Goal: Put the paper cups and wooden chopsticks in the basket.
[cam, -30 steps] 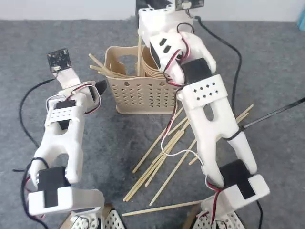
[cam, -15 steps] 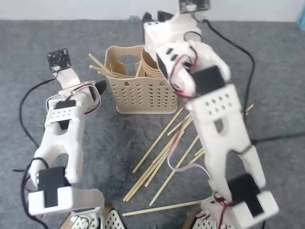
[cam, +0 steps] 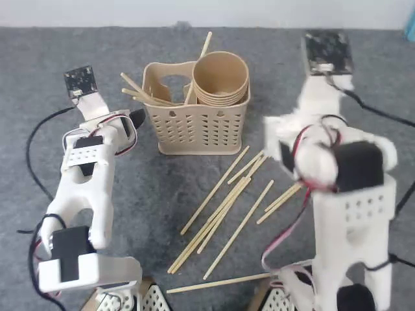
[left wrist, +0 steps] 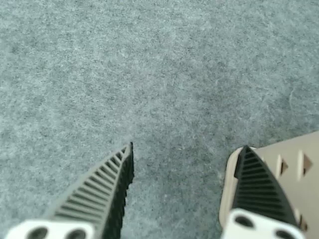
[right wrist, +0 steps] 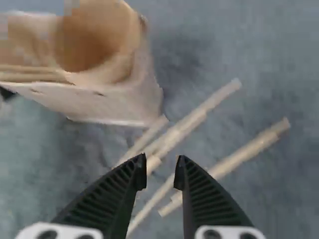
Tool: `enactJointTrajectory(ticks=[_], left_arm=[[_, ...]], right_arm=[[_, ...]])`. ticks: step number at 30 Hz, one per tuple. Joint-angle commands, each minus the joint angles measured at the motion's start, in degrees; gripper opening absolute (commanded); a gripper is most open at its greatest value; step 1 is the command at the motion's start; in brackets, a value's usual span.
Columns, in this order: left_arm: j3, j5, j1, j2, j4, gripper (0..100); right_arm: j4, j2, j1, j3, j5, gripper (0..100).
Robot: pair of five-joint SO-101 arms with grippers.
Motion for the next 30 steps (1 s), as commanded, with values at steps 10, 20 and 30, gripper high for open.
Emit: enactJointTrajectory(ticks=[10,20,30], left_arm=[[-0.84,-0.70,-0.18,-1.14,1.05,32],[-1.27,-0.35,-0.26,-1.32,5.71,31],[6.73,-0.70,-4.92,-14.68,9.23,5]], right_arm=[[-34.59,-1.19,17.98,51.52,3.87,0.8],[-62.81,-1.19,21.76,69.89,4.04,0.9],[-67.03,-1.19,21.05,73.14,8.44,0.9]])
